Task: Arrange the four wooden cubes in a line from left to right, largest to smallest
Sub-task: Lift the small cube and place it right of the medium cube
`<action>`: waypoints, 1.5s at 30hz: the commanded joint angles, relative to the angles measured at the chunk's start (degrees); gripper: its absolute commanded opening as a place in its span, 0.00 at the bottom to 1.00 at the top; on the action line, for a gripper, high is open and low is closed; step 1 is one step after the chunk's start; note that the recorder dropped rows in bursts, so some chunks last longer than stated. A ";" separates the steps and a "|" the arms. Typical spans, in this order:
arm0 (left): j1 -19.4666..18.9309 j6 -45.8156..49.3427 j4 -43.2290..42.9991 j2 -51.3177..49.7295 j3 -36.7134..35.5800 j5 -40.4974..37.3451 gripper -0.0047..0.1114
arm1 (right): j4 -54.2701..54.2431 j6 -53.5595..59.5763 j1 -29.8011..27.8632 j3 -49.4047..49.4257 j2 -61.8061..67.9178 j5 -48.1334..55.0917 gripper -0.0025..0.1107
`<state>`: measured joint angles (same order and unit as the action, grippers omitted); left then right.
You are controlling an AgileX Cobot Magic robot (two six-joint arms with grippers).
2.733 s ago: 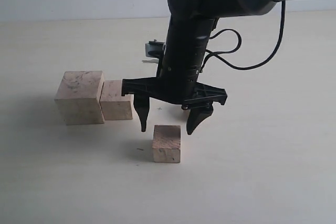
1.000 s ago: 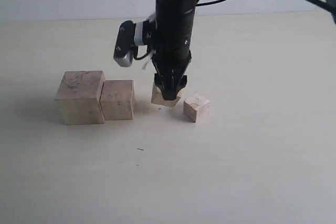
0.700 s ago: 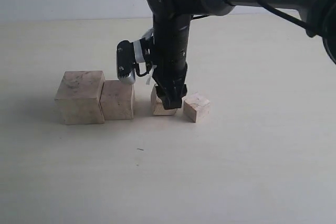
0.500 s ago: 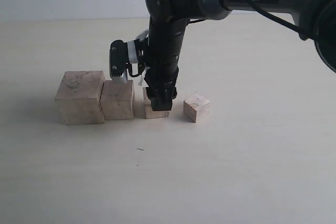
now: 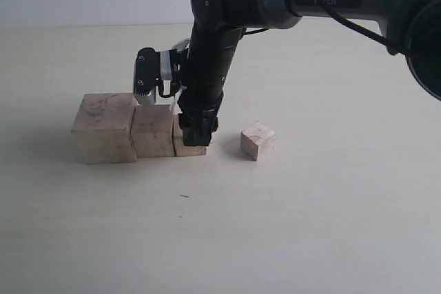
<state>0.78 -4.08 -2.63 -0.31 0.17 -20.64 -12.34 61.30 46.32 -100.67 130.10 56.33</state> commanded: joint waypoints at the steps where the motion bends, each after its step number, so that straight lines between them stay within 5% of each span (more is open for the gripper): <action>1: 0.38 -0.50 0.02 0.31 -0.17 0.46 0.04 | -0.65 0.22 -0.07 0.26 0.70 -2.25 0.02; 28: 0.38 -0.50 0.02 0.31 -0.17 0.46 0.04 | -0.65 -5.94 -0.07 0.26 0.70 -1.67 0.03; 39: 0.38 -0.50 0.02 0.31 -0.17 0.46 0.04 | -0.53 -5.84 -0.07 0.26 0.70 -3.12 0.28; 45: 0.38 -0.50 0.02 0.31 -0.17 0.46 0.04 | -0.53 -6.04 -0.07 0.26 0.58 -3.12 0.53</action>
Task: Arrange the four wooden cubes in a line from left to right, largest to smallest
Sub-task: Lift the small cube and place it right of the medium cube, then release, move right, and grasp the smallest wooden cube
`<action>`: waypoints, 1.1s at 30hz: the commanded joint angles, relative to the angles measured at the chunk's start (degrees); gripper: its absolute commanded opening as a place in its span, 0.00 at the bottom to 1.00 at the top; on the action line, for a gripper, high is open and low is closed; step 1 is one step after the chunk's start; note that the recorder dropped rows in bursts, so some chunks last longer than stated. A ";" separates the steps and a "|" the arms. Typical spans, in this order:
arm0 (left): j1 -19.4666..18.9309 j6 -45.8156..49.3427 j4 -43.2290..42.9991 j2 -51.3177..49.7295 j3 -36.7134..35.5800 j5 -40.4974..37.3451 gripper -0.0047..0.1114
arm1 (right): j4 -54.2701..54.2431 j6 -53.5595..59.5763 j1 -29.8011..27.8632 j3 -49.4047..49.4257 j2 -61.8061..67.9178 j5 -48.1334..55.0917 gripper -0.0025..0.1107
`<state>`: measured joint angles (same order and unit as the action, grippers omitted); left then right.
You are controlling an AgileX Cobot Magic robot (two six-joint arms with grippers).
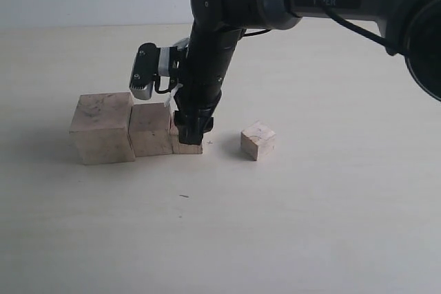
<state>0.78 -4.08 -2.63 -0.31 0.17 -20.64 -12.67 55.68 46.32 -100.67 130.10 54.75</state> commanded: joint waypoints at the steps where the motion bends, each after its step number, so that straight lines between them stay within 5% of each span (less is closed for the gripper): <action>1: 0.38 -0.50 0.02 0.31 -0.17 0.46 0.04 | -0.21 -0.87 -0.07 0.26 0.48 -1.75 0.58; 5: 0.38 -0.50 0.02 0.31 -0.17 0.46 0.04 | -0.21 -3.89 -0.07 0.26 -0.07 -2.36 0.70; 12: 0.38 -0.50 0.02 0.31 -0.17 0.46 0.04 | 2.09 -9.21 -0.07 0.26 -3.91 -0.89 0.70; 24: 0.38 -0.50 0.02 0.31 -0.17 0.46 0.04 | 12.18 -33.42 -0.07 0.26 -10.36 13.13 0.54; 33: 0.38 -0.50 0.02 0.31 -0.17 0.46 0.04 | 17.77 -50.93 -0.29 0.26 -10.36 15.21 0.56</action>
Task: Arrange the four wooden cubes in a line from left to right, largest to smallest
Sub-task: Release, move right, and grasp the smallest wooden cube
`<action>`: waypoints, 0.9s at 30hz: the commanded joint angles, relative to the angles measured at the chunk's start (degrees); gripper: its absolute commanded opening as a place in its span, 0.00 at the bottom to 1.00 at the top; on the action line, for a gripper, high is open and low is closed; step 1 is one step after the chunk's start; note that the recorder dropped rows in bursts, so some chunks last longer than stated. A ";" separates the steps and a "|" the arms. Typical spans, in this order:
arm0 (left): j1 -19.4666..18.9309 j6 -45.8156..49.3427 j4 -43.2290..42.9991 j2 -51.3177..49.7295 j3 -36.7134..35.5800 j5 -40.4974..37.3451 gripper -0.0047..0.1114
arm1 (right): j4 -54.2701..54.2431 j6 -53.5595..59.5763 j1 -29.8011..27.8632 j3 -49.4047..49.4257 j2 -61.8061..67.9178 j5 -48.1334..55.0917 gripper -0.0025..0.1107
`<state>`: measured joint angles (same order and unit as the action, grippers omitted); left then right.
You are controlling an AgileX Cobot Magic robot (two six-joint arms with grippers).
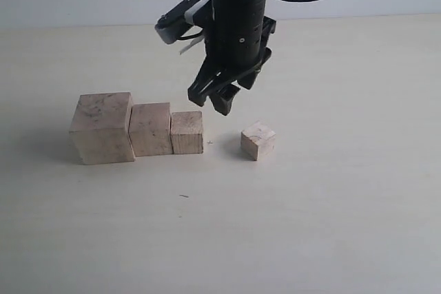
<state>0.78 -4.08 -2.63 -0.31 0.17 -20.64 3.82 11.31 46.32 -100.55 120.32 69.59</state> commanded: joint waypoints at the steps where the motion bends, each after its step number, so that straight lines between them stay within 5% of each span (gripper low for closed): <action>1: 0.38 -0.50 0.02 0.31 -0.17 0.46 0.04 | 1.29 -7.72 -0.41 0.14 -0.58 0.38 0.58; 27: 0.38 -0.50 0.02 0.31 -0.17 0.46 0.04 | -4.98 -12.67 -5.80 11.78 -1.11 -2.96 0.61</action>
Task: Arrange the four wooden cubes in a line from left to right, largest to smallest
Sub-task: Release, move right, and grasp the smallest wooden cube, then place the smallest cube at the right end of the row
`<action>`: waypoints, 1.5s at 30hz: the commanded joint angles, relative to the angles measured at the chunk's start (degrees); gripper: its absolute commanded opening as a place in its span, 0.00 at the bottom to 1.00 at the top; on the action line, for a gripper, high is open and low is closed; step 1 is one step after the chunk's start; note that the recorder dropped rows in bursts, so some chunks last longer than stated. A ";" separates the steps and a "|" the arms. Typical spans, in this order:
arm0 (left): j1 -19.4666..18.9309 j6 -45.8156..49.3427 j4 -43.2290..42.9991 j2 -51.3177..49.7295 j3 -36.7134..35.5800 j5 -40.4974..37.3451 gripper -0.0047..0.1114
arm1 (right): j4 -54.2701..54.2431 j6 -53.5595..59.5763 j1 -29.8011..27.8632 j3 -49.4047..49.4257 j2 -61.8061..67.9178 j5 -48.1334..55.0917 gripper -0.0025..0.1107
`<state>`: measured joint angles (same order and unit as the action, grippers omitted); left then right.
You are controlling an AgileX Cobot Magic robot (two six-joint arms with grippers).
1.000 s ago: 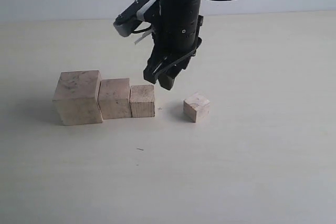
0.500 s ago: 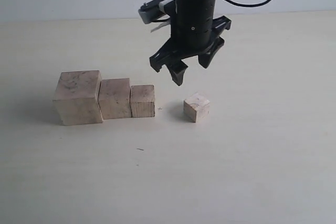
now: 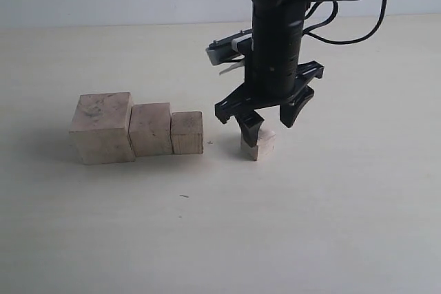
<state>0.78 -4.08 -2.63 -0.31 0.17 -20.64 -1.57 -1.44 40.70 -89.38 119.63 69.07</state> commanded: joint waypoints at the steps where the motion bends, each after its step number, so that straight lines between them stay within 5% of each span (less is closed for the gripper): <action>1: 0.38 -0.50 0.02 0.31 -0.17 0.46 0.04 | 0.41 0.31 -0.17 0.60 -0.15 -2.66 0.61; 18: 0.38 -0.50 0.02 0.31 -0.17 0.46 0.04 | 2.38 0.45 -0.17 0.60 5.32 -5.42 0.58; 21: 0.38 -0.50 0.02 0.31 -0.17 0.46 0.04 | 2.12 0.45 -0.17 0.60 5.77 -5.42 0.48; 27: 0.38 -0.50 0.02 0.31 -0.17 0.46 0.04 | 2.12 2.56 -0.17 0.23 4.51 -6.07 0.11; 31: 0.38 -0.50 0.02 0.31 -0.17 0.46 0.04 | 2.22 13.13 -0.17 -0.72 3.16 -6.95 0.02; 38: 0.38 -0.50 0.02 0.31 -0.17 0.46 0.04 | -1.32 59.55 -0.17 -1.01 4.80 -6.90 0.02; 45: 0.38 -0.50 0.02 0.31 -0.17 0.46 0.04 | -4.93 67.45 -0.17 -1.01 5.22 -17.32 0.02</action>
<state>0.78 -4.08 -2.63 -0.31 0.17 -20.64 -5.98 64.89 40.70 -89.99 125.05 54.61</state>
